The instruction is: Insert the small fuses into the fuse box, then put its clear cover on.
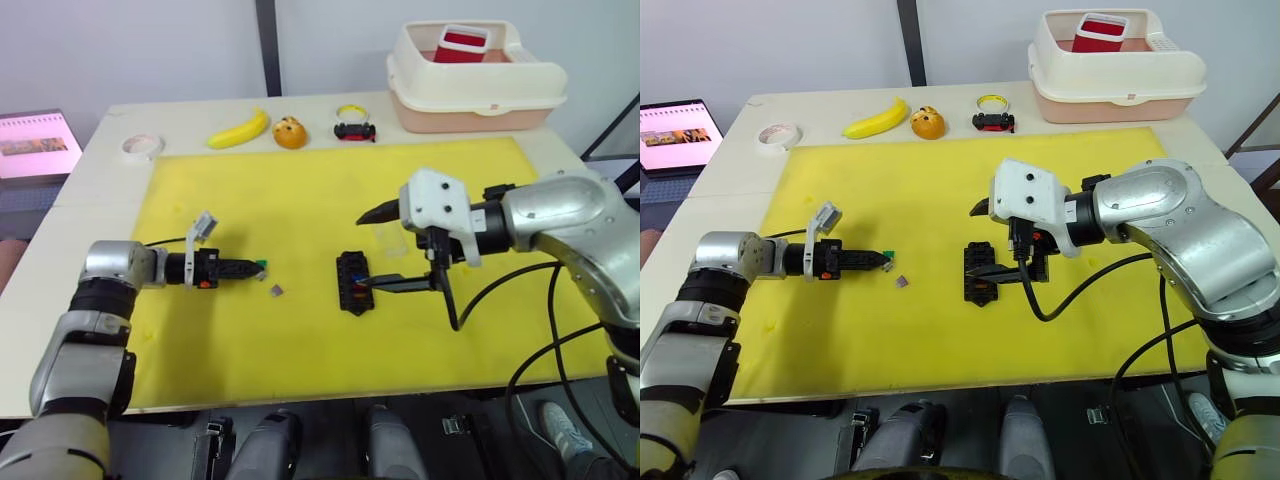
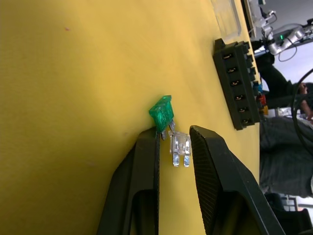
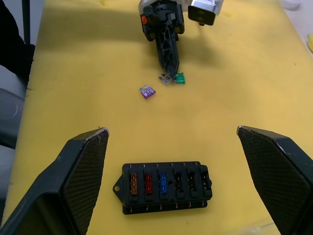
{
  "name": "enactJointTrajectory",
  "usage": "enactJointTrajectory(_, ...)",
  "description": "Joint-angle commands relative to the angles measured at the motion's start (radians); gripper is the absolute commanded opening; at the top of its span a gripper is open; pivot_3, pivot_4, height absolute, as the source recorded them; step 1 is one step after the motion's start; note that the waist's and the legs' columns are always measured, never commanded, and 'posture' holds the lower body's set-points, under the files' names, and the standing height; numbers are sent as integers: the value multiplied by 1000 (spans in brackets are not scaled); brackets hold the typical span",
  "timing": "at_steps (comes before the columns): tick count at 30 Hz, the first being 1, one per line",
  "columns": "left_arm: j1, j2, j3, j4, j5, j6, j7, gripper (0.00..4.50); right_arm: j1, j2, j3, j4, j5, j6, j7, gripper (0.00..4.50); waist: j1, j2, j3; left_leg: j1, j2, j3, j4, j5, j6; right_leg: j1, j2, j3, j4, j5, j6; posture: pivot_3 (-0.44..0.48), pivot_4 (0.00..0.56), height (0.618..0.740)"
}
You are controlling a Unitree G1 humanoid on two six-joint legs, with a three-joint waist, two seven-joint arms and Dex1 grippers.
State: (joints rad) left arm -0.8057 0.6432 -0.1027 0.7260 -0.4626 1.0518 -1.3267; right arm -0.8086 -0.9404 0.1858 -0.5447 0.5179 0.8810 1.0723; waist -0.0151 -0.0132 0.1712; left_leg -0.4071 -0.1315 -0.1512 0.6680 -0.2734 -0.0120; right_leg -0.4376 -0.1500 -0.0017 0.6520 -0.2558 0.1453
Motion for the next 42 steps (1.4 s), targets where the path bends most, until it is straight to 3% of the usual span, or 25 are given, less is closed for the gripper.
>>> enactJointTrajectory(1, -7, 20, 26, 69, 46, -35, 52, 1075, -14, 6, -16, -22, 8, -3, -5, 4500, 0, 0, 0, 0, 0, 0, 0, 0, 0, 0, 0, 0, 0, 0, 0, 0, 150, 740)
enactJointTrajectory(8, -32, 20, 69, 140, 38, -40, 67, 1075, -13, 8, -18, -22, 10, -4, -6, 4500, -4, 0, 0, 1, 1, 0, 0, 1, -1, 0, 1, 0, 3, 0, 0, 0, 150, 740)
enactJointTrajectory(20, 0, -2, 52, 86, 42, -42, 50, 1075, -15, 10, -15, -19, 9, -7, -6, 4500, -2, 0, 0, 1, 1, 0, 0, 1, -2, 0, 0, 0, 4, 0, 0, 0, 150, 740)
enactJointTrajectory(23, 14, -5, 45, 64, 45, -46, 46, 161, -15, 11, -15, -21, 9, -7, -7, 4500, -1, 0, 0, 1, 1, 0, 0, 1, -2, 0, 0, 0, 4, 0, 0, 0, 150, 740)
enactJointTrajectory(29, 21, -3, 56, 39, 42, -38, 47, 51, -15, 15, -14, -21, 9, -6, -11, 4500, -1, 0, 0, 1, 1, 0, 0, 1, -2, 0, 0, 0, 4, 0, 0, 0, 150, 740)
enactJointTrajectory(37, -23, 58, 107, 8, 16, -30, 33, 51, -8, 15, -21, -30, 16, 1, -18, 4500, -5, 0, 0, 1, 1, 0, 0, 1, -2, -1, 0, 0, 4, 0, 0, 0, 150, 740)
enactJointTrajectory(42, 18, 143, 130, -194, -65, -15, -87, 51, 17, 20, -34, -34, 36, 14, -29, 4500, -5, 0, 0, -1, 1, 0, -1, 1, -2, -4, 0, 0, 4, 0, 0, 0, 150, 740)
